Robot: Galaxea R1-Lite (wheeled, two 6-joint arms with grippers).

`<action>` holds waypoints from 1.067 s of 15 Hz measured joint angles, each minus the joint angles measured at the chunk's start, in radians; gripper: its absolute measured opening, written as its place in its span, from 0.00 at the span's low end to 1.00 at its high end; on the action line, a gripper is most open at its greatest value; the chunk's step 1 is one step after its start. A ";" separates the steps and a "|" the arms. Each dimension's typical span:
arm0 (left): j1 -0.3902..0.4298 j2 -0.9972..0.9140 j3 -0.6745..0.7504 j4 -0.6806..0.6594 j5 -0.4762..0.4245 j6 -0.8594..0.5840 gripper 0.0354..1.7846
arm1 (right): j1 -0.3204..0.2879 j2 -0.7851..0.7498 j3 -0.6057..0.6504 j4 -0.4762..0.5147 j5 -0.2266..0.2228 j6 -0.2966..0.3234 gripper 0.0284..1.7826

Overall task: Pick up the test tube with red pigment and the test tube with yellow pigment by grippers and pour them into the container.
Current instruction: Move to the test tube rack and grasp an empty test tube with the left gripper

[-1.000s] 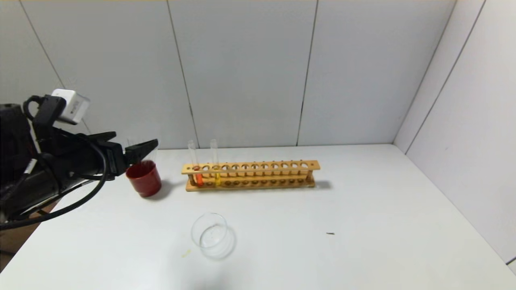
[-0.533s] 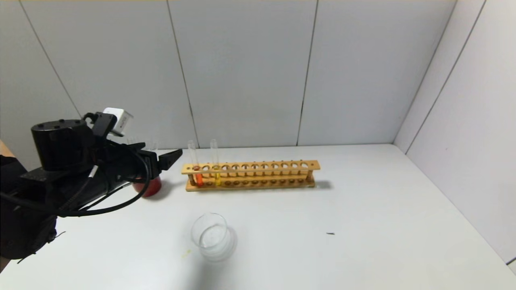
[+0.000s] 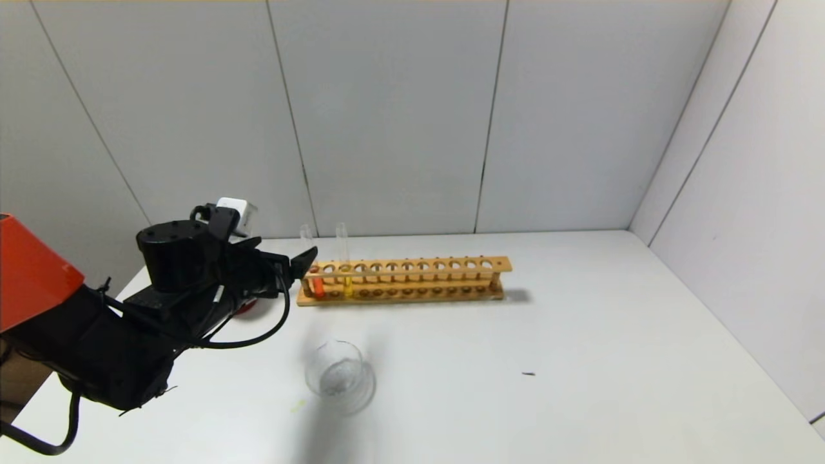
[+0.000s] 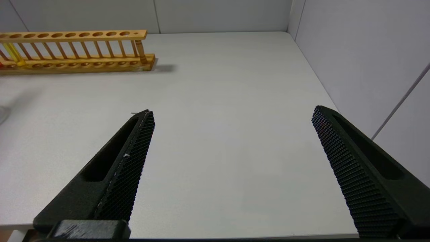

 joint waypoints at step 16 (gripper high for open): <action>-0.001 0.159 -0.132 -0.043 0.025 0.006 0.98 | 0.000 0.000 0.000 0.000 0.000 0.000 0.96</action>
